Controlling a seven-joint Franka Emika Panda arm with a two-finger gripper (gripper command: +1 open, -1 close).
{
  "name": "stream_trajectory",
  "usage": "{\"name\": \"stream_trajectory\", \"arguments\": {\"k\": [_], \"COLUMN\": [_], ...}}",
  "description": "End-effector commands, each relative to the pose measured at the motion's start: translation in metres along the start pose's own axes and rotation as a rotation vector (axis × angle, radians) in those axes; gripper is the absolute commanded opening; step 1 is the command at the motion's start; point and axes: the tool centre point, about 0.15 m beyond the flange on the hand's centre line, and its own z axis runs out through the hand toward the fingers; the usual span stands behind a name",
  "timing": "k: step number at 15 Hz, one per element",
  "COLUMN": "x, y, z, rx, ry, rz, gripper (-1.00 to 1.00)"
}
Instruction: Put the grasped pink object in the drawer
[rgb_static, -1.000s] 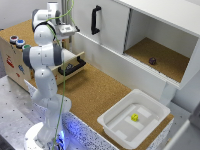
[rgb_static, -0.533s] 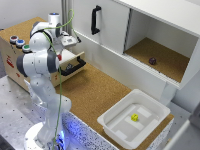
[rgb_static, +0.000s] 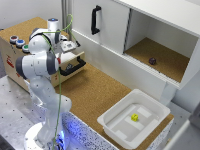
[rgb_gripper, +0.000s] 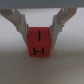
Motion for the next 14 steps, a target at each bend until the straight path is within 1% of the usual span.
{"name": "stream_trajectory", "arguments": {"k": [1, 3, 5, 9, 11, 14], "x": [0.004, 0.004, 0.009, 0.023, 0.031, 0.047], "y": [0.003, 0.004, 0.002, -0.011, -0.016, -0.026], "z": [-0.011, -0.017, -0.033, -0.062, -0.074, -0.092], "rx": [-0.032, -0.035, -0.043, -0.057, -0.031, 0.012], "ry": [0.072, 0.063, 0.072, 0.065, 0.064, 0.043], "rz": [-0.025, -0.007, 0.010, 0.018, 0.038, 0.047], "gripper": [1.00, 1.00, 1.00, 1.00, 1.00, 1.00]}}
